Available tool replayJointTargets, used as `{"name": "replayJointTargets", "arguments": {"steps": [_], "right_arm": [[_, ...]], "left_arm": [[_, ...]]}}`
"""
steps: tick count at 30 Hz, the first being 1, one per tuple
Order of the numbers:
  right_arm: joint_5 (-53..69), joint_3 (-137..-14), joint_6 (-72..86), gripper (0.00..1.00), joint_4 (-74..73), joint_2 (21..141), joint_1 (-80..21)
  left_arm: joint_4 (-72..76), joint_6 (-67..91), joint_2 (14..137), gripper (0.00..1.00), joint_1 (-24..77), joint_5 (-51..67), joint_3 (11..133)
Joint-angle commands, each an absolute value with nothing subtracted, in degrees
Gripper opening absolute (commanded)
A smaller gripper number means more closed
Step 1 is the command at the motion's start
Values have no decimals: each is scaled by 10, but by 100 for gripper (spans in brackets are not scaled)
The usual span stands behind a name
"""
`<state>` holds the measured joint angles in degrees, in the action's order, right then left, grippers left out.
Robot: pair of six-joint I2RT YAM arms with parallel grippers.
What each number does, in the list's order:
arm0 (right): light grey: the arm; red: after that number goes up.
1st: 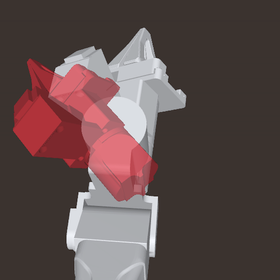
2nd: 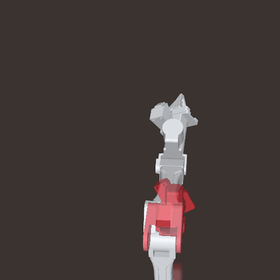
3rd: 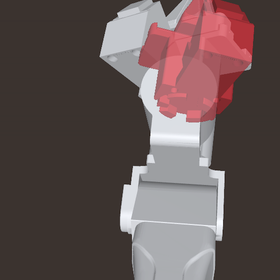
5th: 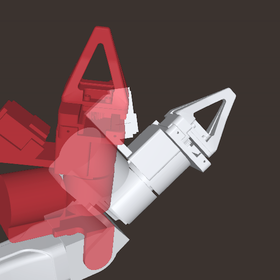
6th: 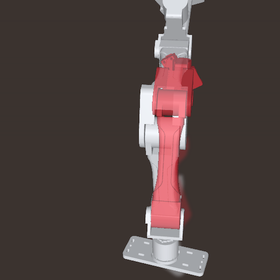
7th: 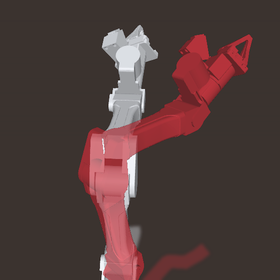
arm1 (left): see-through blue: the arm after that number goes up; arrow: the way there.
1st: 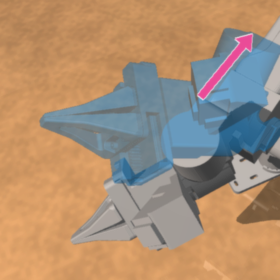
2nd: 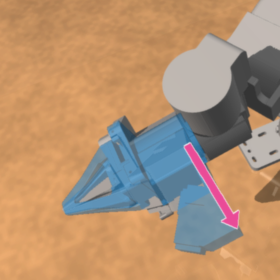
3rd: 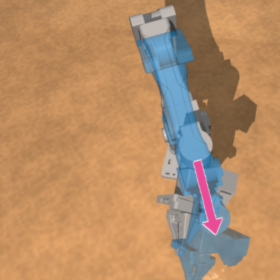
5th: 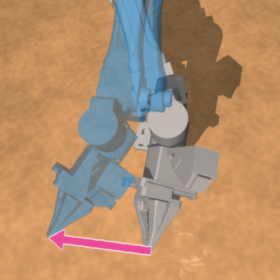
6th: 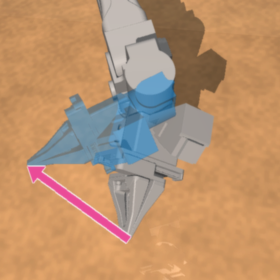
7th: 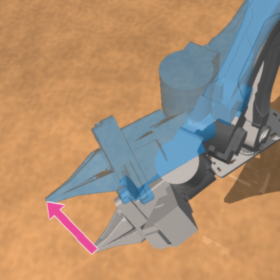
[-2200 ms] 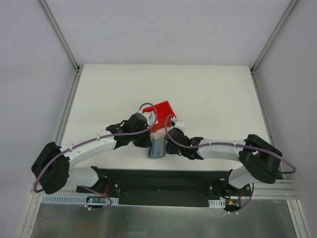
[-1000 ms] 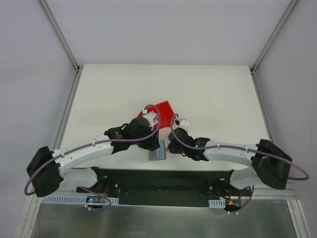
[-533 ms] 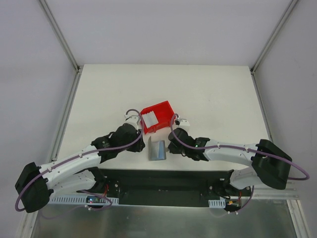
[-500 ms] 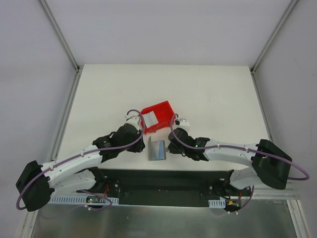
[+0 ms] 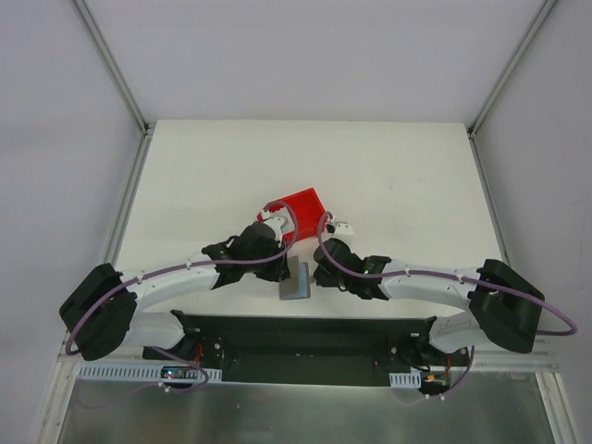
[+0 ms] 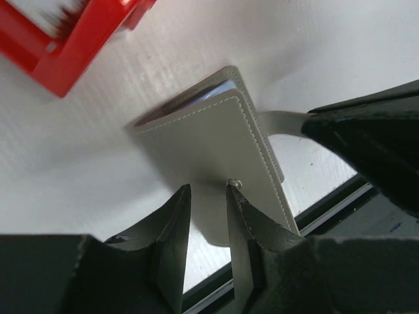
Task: Put the credit cards into the card holder
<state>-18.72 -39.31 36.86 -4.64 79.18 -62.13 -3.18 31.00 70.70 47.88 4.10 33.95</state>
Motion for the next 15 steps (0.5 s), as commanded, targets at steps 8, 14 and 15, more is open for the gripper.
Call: {"name": "replayJointTargets", "arguments": {"steps": [8,14,15], "right_arm": [[-175,-413,363,1,-23,788,-628],[-150,-444,350,1,-16,824,-638],[-149,-448,350,1,-14,834,-639]], "left_arm": [[47,308,808,23,477,94,342],[69,315,818,22,482,103,332],[69,316,819,22,481,104,330]]}}
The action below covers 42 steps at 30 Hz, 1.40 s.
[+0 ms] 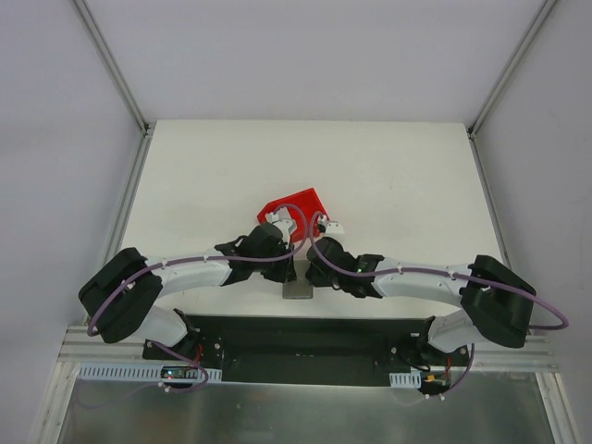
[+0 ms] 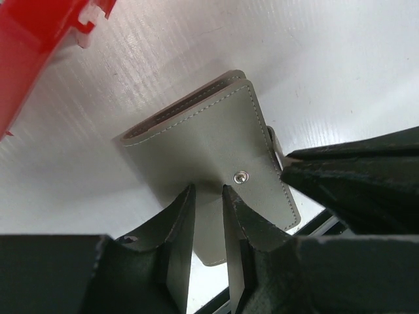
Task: Put the credit cards into the card holder
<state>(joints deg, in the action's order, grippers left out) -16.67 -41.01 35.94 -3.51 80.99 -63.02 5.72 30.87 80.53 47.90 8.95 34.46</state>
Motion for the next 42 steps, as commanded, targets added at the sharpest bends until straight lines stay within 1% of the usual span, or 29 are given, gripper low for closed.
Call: {"name": "replayJointTargets", "arguments": {"steps": [1,8,9,10,13,17,22,24,26,32,35,38,40,42], "right_arm": [[-143,-453,350,1,-11,843,-640],[-144,-449,381,1,-3,880,-639],[-142,-446,381,3,12,876,-640],[-144,-439,380,5,17,871,-640],[-123,-417,378,15,43,860,-629],[-78,-382,391,22,89,859,-606],[-87,-364,395,28,97,837,-605],[-84,-363,387,33,96,826,-604],[-90,-356,385,35,98,813,-603],[-109,-334,372,34,107,760,-601],[-114,-329,359,33,106,733,-600],[-118,-329,355,27,91,718,-594],[-122,-321,356,27,84,709,-592],[-127,-310,366,21,82,702,-588]], "left_arm": [[70,318,818,22,481,103,327],[96,330,816,21,482,120,298],[99,334,817,21,482,121,294],[105,337,818,21,481,124,293],[126,350,813,21,481,130,278],[146,360,822,21,482,143,273],[138,358,817,20,481,127,268],[137,358,813,20,482,125,266],[136,356,811,20,481,124,265],[127,348,816,20,481,121,268],[122,345,817,19,482,120,272],[120,343,819,19,481,120,274],[120,342,818,19,481,120,275],[116,338,820,19,481,122,278]]}}
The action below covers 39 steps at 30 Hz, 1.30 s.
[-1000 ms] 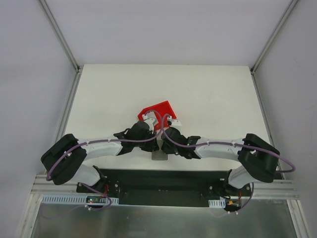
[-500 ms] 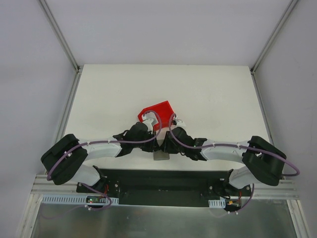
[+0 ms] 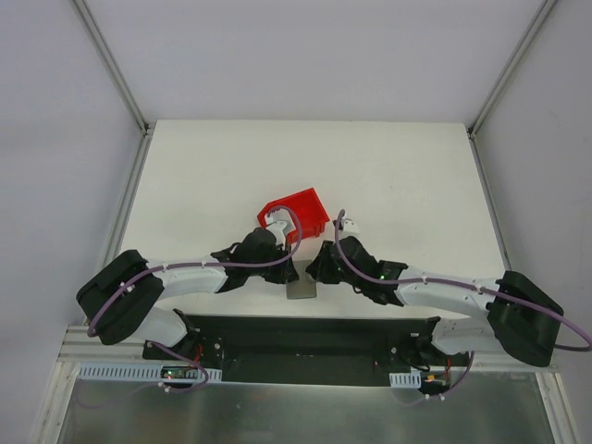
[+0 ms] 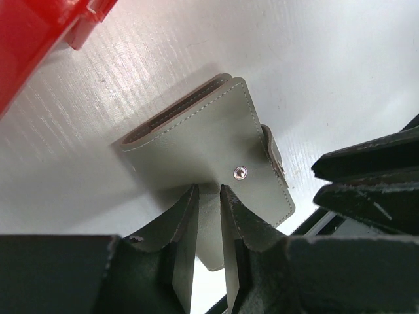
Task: Put the credit cards into the card holder
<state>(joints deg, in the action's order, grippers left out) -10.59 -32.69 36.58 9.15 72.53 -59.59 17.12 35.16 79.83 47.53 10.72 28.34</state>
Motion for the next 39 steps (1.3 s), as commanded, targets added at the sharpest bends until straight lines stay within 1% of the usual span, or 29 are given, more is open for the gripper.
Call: {"name": "replayJointTargets", "arguments": {"steps": [1,7,19,26,39], "right_arm": [[-123,-305,367,18,83,700,-585],[-119,-291,380,15,78,693,-574],[-66,-322,371,13,112,757,-563],[-56,-318,380,13,138,770,-566],[-39,-342,374,13,137,808,-570]], "left_arm": [[117,339,819,19,482,123,279],[113,337,818,19,481,122,279],[110,335,824,19,483,125,287],[105,334,824,19,483,125,287],[105,331,825,19,482,128,292]]}}
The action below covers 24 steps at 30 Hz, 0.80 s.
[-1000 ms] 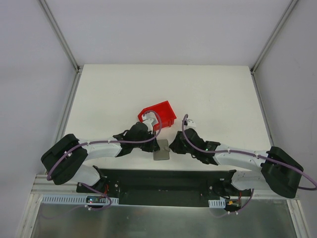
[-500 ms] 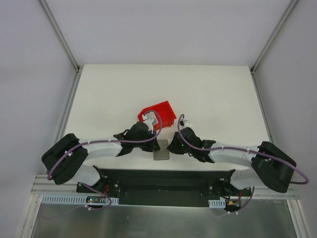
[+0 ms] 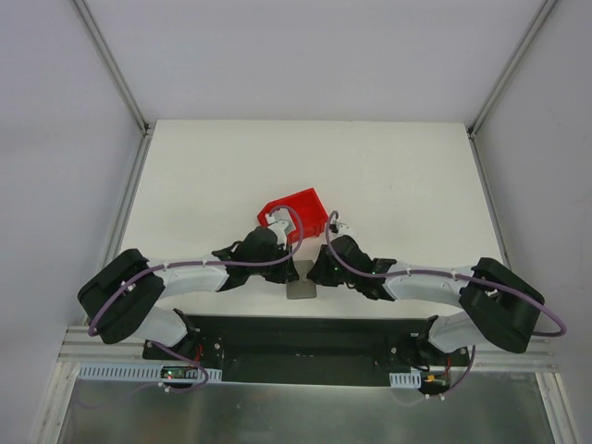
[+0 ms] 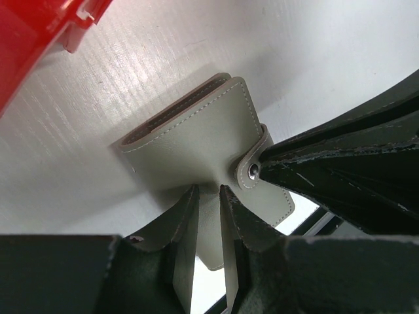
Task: Put the credit cards into the card holder
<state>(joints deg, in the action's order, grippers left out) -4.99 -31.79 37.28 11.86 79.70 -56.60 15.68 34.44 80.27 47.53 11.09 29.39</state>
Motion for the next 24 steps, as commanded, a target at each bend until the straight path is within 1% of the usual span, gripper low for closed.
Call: {"name": "replayJointTargets", "arguments": {"steps": [1,13,24], "right_arm": [[-37,-345,373,13,136,810,-570],[-34,-359,378,12,124,842,-574],[-50,-415,362,12,-17,891,-587]], "left_arm": [[105,331,825,19,483,128,292],[104,325,825,19,483,134,294],[105,329,821,18,484,126,294]]}}
